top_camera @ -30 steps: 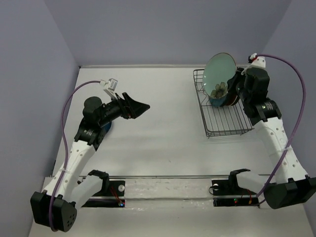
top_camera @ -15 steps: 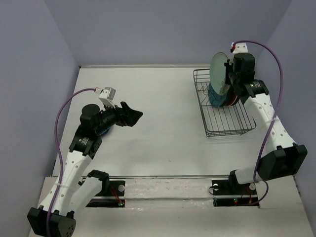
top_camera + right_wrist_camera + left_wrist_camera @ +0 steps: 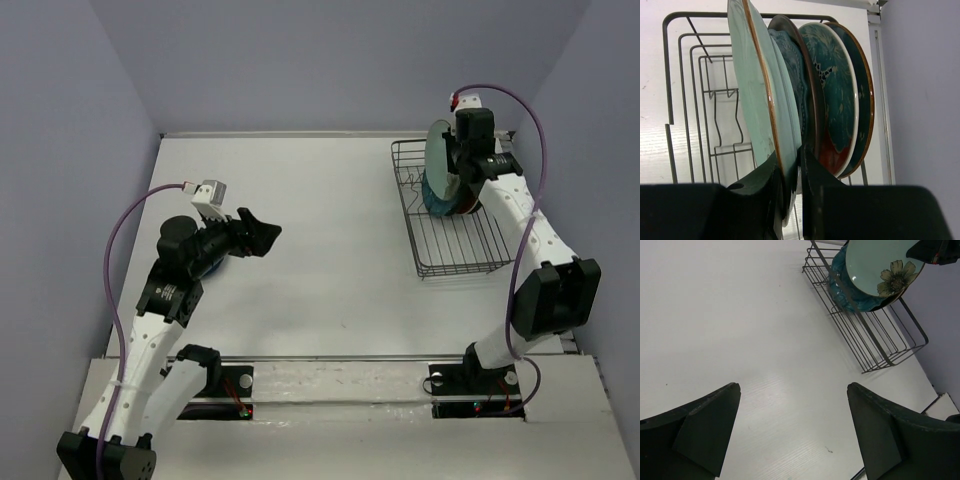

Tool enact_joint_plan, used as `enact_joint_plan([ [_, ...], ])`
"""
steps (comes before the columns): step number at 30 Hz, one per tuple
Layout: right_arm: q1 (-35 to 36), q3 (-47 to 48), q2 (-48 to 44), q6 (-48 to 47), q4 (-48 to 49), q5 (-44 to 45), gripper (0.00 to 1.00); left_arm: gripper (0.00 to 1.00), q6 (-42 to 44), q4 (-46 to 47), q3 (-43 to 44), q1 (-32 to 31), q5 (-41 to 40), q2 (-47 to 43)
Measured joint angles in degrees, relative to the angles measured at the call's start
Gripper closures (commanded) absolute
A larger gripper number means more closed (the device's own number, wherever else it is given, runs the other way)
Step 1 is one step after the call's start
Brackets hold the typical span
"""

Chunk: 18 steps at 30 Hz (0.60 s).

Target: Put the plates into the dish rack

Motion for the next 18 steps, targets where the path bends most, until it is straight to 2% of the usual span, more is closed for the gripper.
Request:
enact_joint_plan([
  [18,0.0,-2.47,2.47,1.25,3.58,-0.09,0.93,0.01,0.0,-0.11,-0.26,0.76,-0.42,0.02],
])
